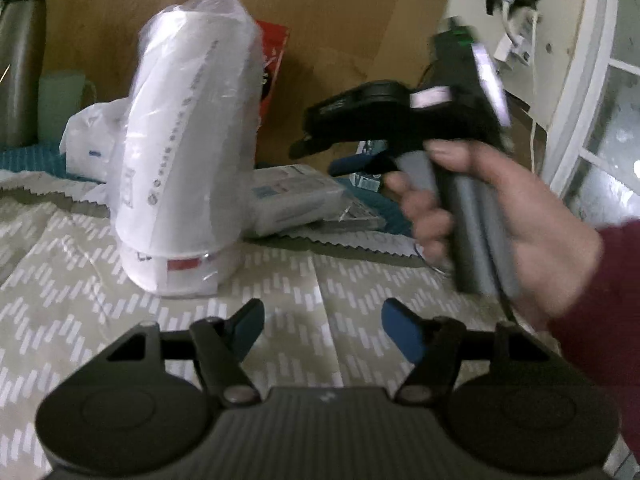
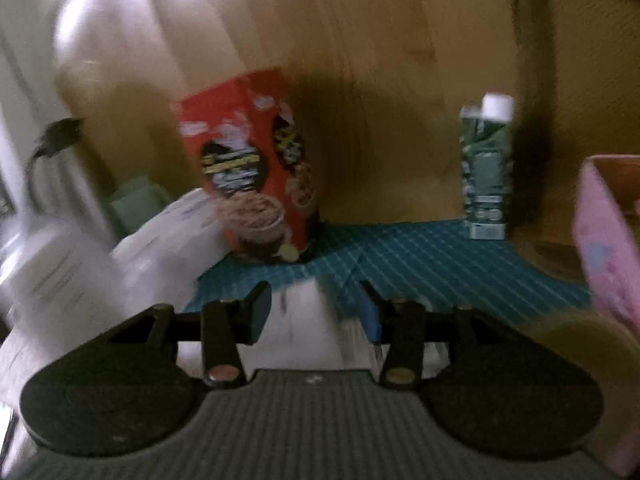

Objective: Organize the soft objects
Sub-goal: 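Move the left gripper back toward the white cotton-pad packet on the table, then grasp the white cotton-pad packet with the left gripper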

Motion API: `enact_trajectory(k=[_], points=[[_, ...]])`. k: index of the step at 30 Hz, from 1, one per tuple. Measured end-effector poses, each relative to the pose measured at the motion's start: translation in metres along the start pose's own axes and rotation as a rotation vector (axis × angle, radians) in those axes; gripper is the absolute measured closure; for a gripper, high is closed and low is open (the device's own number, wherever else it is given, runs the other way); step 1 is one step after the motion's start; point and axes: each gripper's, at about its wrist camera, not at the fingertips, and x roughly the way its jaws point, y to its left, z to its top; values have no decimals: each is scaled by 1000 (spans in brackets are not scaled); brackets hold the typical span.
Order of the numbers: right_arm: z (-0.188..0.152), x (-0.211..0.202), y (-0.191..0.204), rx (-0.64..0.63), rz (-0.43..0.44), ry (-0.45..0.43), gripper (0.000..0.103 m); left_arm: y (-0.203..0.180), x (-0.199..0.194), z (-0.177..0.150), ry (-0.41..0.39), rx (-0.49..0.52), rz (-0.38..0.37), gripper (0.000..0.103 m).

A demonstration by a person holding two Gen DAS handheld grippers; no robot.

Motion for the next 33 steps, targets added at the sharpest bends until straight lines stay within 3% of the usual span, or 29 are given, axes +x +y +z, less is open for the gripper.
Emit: enact_trajectory(k=[4, 9, 13, 20, 24, 27, 29, 33], points=[[9, 36, -3, 29, 38, 165, 54, 1, -2, -1, -5, -3, -9, 36], [-15, -19, 2, -154, 7, 86, 55, 10, -4, 0, -16, -45, -37, 34], [-58, -70, -10, -241, 31, 100, 55, 23, -10, 1, -33, -110, -73, 24], [-118, -148, -20, -125, 112, 36, 53, 35, -12, 2, -26, -162, -120, 21], [-149, -173, -19, -89, 130, 0, 45, 29, -8, 1, -3, -137, -133, 21], [-165, -175, -16, -96, 110, 4, 44, 24, -7, 1, 4, -115, -126, 19], [-170, -177, -13, -116, 90, -23, 42, 22, -6, 2, 18, -114, -121, 10], [-175, -176, -9, -164, 35, -59, 31, 17, -3, 0, 55, -147, -152, 7]])
